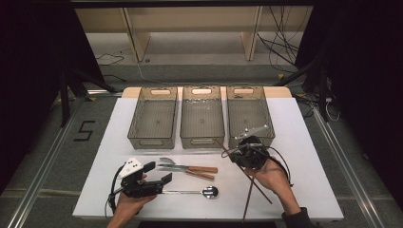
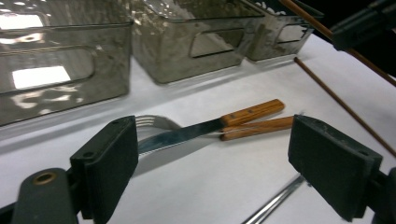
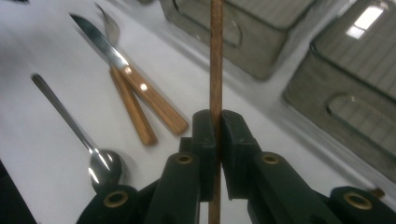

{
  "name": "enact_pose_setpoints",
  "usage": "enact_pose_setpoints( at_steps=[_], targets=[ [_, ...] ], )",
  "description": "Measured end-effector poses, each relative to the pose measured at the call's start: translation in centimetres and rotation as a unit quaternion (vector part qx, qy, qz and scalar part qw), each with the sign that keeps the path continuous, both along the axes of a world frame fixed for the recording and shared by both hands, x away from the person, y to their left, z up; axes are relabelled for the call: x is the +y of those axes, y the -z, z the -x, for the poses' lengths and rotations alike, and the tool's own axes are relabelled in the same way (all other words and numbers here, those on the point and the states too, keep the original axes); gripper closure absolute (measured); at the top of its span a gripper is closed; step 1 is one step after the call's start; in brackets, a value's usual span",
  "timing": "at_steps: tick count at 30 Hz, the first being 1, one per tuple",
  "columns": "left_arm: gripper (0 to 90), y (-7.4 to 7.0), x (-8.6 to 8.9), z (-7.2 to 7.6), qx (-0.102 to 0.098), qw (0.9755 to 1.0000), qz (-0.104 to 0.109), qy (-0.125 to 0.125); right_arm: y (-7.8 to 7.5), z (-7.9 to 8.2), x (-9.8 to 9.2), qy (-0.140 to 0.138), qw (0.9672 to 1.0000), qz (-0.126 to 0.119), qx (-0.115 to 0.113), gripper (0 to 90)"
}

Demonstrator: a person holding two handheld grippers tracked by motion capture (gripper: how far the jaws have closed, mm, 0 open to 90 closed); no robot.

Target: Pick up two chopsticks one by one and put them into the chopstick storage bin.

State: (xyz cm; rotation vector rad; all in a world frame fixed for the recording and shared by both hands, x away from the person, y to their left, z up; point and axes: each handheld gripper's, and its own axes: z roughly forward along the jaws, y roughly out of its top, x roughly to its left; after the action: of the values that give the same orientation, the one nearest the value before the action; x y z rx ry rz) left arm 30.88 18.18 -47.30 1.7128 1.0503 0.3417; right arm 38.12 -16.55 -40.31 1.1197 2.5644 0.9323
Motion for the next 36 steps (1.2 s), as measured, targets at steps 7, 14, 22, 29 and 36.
enact_pose_setpoints(
  at_steps=[7, 14, 22, 29, 36],
  targets=[
    [16.6, -1.5, -2.2, -0.1, 0.025, 0.9991, 0.021, 0.025, -1.3, 0.1, 1.8, -0.023, 0.9986, -0.043, -0.021, 85.1],
    [17.6, -2.5, -5.3, -0.5, 0.043, 0.9967, 0.019, 0.066, -2.3, -0.1, 3.7, -0.036, 0.9958, -0.075, -0.039, 85.1],
    [21.2, -3.3, -8.0, -1.2, 0.058, 0.9929, 0.034, 0.098, -3.1, -0.3, 5.4, -0.045, 0.9926, -0.100, -0.052, 85.1],
    [29.0, -3.6, -9.2, -1.9, 0.071, 0.9898, 0.057, 0.109, -3.2, 0.0, 5.8, -0.048, 0.9908, -0.115, -0.054, 85.1],
    [38.6, -3.5, -9.7, -2.6, 0.088, 0.9834, 0.094, 0.128, -3.2, 0.3, 5.8, -0.049, 0.9897, -0.121, -0.059, 85.1]
  ],
)
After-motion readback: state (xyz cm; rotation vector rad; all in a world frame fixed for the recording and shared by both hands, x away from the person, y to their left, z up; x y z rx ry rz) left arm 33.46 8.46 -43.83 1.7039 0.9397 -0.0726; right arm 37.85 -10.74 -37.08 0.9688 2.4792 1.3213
